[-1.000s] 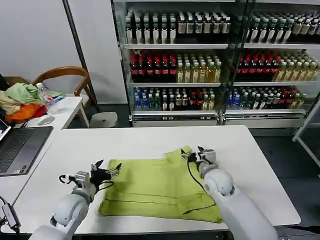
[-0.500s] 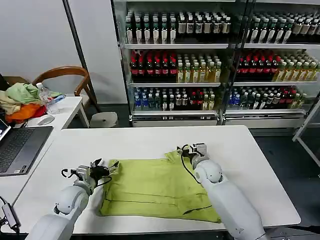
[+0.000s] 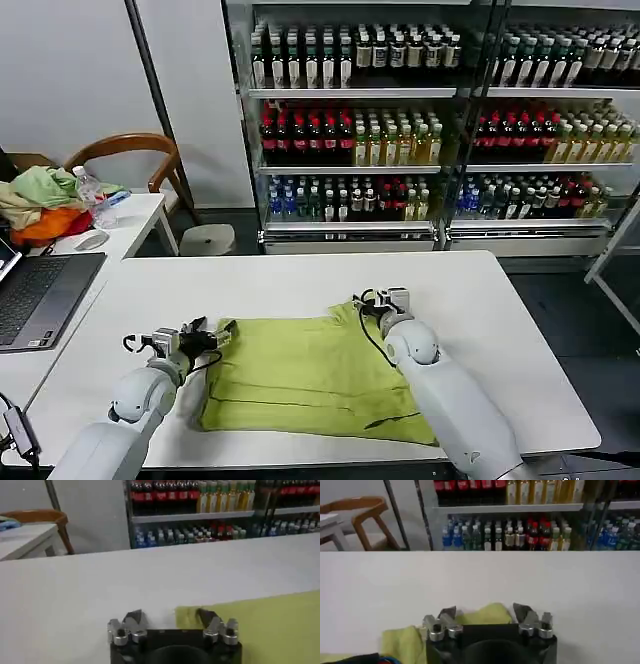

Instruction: Fold and organize the clothes.

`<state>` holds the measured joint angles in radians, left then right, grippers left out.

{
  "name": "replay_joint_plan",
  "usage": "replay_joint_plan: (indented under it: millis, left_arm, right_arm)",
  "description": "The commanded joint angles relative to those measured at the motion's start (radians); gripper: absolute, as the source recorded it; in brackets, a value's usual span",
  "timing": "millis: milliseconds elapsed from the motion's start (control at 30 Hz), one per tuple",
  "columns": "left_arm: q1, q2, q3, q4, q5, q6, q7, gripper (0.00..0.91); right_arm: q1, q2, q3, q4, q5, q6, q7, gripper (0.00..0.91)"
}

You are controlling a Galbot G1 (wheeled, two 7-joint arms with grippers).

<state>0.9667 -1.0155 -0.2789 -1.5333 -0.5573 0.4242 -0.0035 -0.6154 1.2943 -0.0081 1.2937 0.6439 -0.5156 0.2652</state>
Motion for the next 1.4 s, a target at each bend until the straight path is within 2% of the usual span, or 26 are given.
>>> replay_joint_plan:
  millis: [33,500,633,767,900,1400]
  left_arm:
    - [-0.005,-0.006,0.007,0.007,-0.009,-0.002,0.015,0.04]
    - [0.002,-0.022,0.008,-0.001,-0.007,-0.041,0.04,0.04]
    - [0.02,-0.014,-0.007,-0.033,-0.02,-0.051,0.055,0.03]
    - [0.079,0.003,-0.032,-0.109,-0.028,-0.068,0.054,0.03]
    - [0.141,0.011,-0.05,-0.174,-0.028,-0.081,0.049,0.04]
    - [0.306,0.019,-0.134,-0.346,-0.027,-0.102,0.044,0.04]
  right_arm:
    - [-0.003,0.004,-0.002,-0.004,0.029,-0.015,0.001,0.0]
    - [-0.004,-0.011,-0.001,0.009,0.016,0.031,-0.023,0.0]
    - [-0.034,-0.034,0.008,0.089,0.034,0.026,-0.011,0.0]
    - [-0.097,-0.089,0.021,0.266,0.065,0.001,0.006,0.0]
    - [-0.154,-0.137,0.044,0.382,0.068,-0.003,0.012,0.0]
    - [-0.389,-0.224,0.133,0.609,0.051,0.01,0.02,0.0]
